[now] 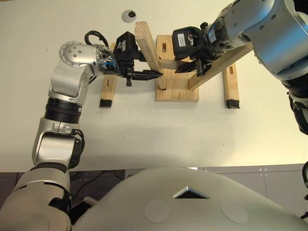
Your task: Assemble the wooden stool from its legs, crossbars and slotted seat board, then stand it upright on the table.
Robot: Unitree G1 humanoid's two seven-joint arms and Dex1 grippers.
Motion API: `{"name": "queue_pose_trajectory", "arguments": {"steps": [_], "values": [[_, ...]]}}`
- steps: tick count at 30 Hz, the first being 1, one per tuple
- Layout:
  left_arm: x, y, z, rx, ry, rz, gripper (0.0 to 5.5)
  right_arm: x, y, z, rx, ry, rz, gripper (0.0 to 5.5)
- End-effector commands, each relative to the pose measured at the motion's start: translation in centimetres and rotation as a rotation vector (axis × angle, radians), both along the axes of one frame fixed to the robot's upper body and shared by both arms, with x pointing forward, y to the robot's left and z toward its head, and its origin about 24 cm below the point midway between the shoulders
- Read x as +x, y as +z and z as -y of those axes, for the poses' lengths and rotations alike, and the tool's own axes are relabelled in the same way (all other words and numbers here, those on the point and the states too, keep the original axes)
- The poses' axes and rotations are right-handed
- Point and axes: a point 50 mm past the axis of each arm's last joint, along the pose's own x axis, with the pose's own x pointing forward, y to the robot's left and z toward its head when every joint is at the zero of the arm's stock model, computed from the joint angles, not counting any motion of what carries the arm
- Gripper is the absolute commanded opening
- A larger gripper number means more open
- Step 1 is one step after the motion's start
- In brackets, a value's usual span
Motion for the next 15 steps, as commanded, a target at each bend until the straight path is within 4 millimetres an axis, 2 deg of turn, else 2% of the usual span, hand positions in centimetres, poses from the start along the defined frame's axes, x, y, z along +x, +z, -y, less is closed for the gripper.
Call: {"name": "queue_pose_trajectory", "arguments": {"steps": [1, 8, 12, 15], "values": [[-0.4, -1.8, -0.4, 0.081, 0.024, -0.065, 2.03, 0.4, -2.3, 0.0, -0.044, -0.006, 0.046, 0.69], [-0.5, -1.9, -0.5, 0.092, 0.016, -0.074, 2.02, -0.7, -5.4, -0.5, -0.084, 0.024, 0.005, 0.64], [-0.8, -1.8, 0.5, 0.101, -0.009, -0.063, 2.02, -0.7, -5.8, -1.1, -0.063, 0.013, -0.008, 0.64], [-1.2, -1.9, 1.8, 0.174, -0.049, -0.067, 2.01, -0.7, -5.8, -1.5, -0.048, 0.006, -0.019, 0.64]]}}
